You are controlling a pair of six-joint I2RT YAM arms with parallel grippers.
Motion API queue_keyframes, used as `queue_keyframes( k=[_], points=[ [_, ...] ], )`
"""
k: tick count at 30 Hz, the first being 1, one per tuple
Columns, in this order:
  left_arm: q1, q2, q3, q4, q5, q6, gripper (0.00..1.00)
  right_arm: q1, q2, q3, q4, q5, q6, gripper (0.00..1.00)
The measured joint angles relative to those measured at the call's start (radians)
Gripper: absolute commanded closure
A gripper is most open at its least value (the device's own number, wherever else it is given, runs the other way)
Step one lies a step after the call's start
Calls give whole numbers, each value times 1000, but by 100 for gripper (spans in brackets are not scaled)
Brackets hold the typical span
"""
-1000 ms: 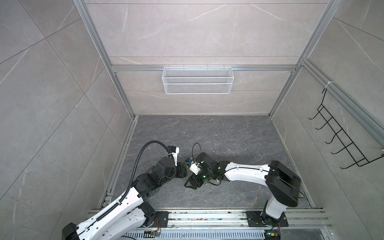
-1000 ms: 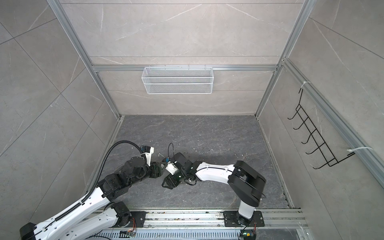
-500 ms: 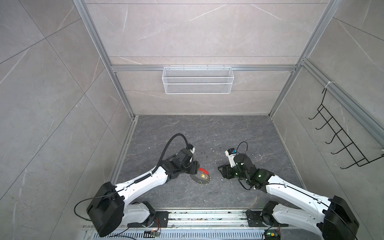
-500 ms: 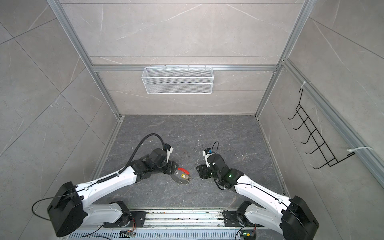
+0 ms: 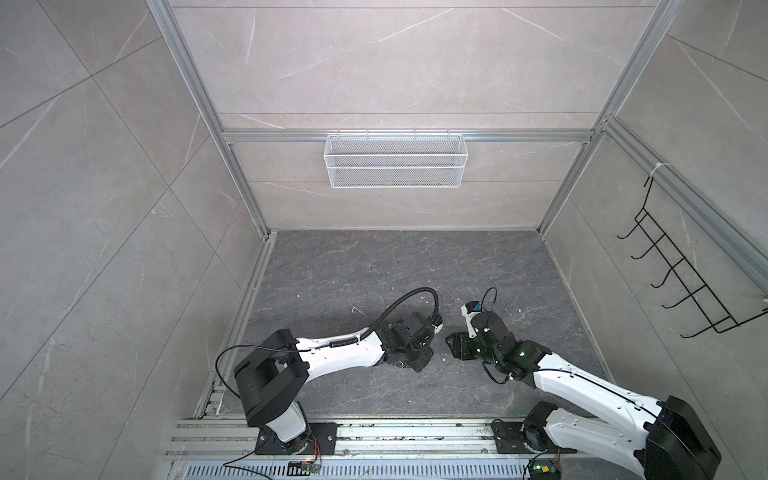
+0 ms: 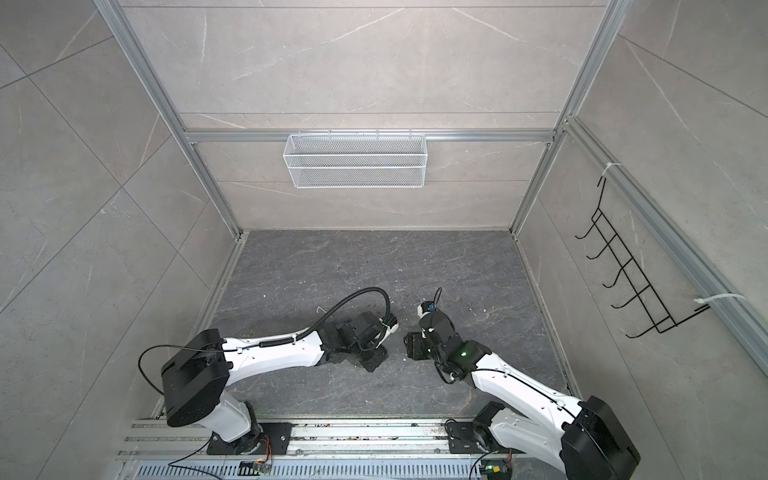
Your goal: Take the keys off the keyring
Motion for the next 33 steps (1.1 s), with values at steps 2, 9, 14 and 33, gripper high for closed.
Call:
queue_keyframes(
  k=[2, 9, 14, 33],
  points=[
    [0, 21, 19, -13, -9, 19, 57, -2, -11, 0, -3, 0, 3, 39],
    [0, 95, 63, -30, -47, 63, 57, -5, -34, 0, -12, 3, 3, 39],
    [-4, 113, 70, -55, -59, 75, 58, -7, -41, 0, -24, 3, 3, 39],
    [-16, 166, 80, -93, -56, 96, 94, -17, -59, 0, -48, 14, 2, 39]
  ],
)
